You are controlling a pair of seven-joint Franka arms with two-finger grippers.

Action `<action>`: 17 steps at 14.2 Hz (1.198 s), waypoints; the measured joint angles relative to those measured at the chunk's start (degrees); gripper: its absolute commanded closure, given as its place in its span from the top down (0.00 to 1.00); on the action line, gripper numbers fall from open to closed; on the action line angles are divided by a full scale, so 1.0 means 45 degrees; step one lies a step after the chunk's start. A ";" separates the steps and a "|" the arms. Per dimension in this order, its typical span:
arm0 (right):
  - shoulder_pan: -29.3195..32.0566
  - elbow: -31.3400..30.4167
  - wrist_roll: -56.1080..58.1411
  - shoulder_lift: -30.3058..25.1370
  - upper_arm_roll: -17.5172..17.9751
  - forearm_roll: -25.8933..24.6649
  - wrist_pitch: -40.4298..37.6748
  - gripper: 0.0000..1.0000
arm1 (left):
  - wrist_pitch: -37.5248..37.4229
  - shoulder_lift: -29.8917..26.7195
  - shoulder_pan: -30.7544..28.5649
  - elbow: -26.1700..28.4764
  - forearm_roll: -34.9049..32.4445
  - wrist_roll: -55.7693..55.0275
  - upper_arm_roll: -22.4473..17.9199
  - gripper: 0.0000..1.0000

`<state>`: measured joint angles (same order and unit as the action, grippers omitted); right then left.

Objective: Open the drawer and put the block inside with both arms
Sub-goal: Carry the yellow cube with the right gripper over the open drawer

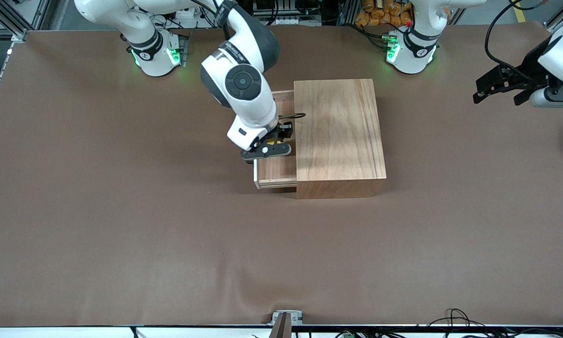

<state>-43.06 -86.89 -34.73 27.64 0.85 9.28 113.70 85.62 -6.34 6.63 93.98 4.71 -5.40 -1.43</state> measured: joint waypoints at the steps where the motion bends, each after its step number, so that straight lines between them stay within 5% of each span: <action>1: -0.0121 -0.0027 -0.0123 0.0091 0.0000 -0.0001 0.0078 0.00 | 0.0001 0.0000 -0.0087 -0.0001 0.0000 0.0003 -0.0007 1.00; 7: -0.0369 -0.0180 -0.0214 0.0431 -0.0004 -0.0002 0.0092 0.01 | 0.0051 0.0153 -0.0231 -0.0240 -0.0623 0.0899 -0.0020 1.00; 8: -0.0375 -0.0196 -0.0214 0.0469 -0.0004 -0.0002 0.0092 0.26 | 0.0083 0.0254 -0.0258 -0.0342 -0.0638 0.0955 -0.0022 1.00; 10: -0.0376 -0.0197 -0.0216 0.0526 -0.0016 -0.0002 0.0093 1.00 | 0.0108 0.0540 -0.0345 -0.0634 -0.0640 0.0960 -0.0027 1.00; 17: -0.0375 -0.0124 -0.0279 0.0495 -0.0146 -0.0031 0.0101 1.00 | 0.0171 0.1774 -0.0627 -0.1972 -0.0640 0.0992 -0.0029 1.00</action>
<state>-44.75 -87.44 -35.99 29.87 0.20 9.14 114.16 86.38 1.64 3.81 85.10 1.82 -0.94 -1.56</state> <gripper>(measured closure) 0.000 0.000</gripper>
